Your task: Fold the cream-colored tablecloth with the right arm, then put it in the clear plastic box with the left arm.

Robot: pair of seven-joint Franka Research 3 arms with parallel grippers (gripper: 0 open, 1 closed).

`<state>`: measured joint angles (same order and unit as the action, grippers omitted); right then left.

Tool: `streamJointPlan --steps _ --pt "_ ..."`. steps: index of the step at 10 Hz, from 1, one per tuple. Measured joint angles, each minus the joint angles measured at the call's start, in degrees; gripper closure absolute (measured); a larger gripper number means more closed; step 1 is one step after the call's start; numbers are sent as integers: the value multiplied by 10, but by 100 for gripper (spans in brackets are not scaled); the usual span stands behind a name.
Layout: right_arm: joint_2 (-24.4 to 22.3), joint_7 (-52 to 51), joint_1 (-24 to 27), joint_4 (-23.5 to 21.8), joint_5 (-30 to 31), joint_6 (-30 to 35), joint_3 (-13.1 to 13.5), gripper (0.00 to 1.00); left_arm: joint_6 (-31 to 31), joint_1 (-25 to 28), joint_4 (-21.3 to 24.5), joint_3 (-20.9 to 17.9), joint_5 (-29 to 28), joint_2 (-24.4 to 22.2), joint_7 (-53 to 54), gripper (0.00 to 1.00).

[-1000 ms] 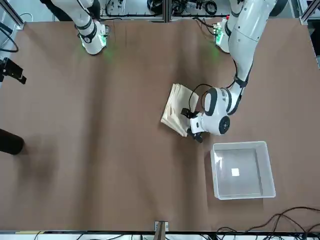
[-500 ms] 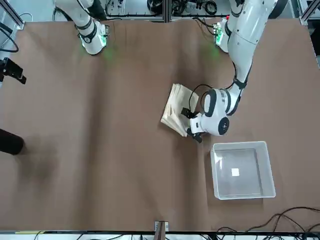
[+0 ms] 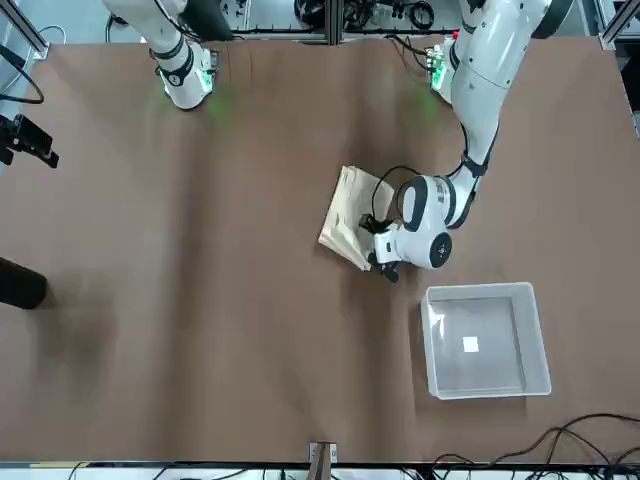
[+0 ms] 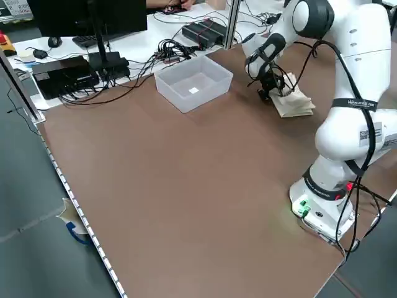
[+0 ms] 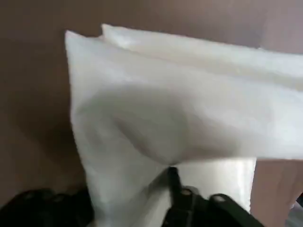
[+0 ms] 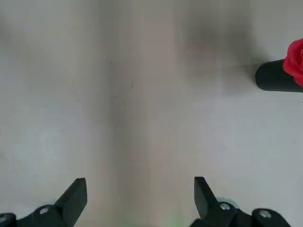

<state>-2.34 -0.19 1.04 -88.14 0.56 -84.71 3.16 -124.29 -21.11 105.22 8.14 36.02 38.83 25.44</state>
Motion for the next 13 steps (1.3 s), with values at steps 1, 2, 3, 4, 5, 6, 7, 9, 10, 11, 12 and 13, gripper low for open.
streamJointPlan --steps 1,2,3,4,5,6,7,9,10,11,12,13 --pt "0 0 0 0 0 0 0 0 0 -1 -1 2 1 0 0 70" --pt "0 0 0 0 0 0 0 0 1 -1 -1 4 1 -4 0 81" --pt "0 0 -1 0 0 0 0 0 1 -1 -2 4 1 -9 0 84" --pt "0 0 -5 0 1 0 0 0 1 0 -2 4 1 -14 1 84" --pt "0 0 -8 0 3 -1 0 0 6 1 -2 3 1 -19 3 84" --pt "0 0 -9 0 3 -1 0 0 22 2 -3 1 1 -26 4 84" --pt "0 0 -9 0 4 -1 0 0 43 3 -5 -6 1 -37 5 84" --pt "0 0 -9 0 4 -1 0 0 101 8 -18 -36 1 -74 16 85" --pt "0 0 -9 0 4 -1 0 0 139 13 -32 -51 1 -89 17 85" --pt "0 0 -9 0 4 -1 0 0 180 24 -54 -60 0 -96 17 85" --pt "0 0 -9 0 4 -1 0 0 219 42 -82 -62 -3 -98 18 85" --pt "0 0 -9 0 4 -2 0 0 252 58 -109 -63 -8 -98 19 85"
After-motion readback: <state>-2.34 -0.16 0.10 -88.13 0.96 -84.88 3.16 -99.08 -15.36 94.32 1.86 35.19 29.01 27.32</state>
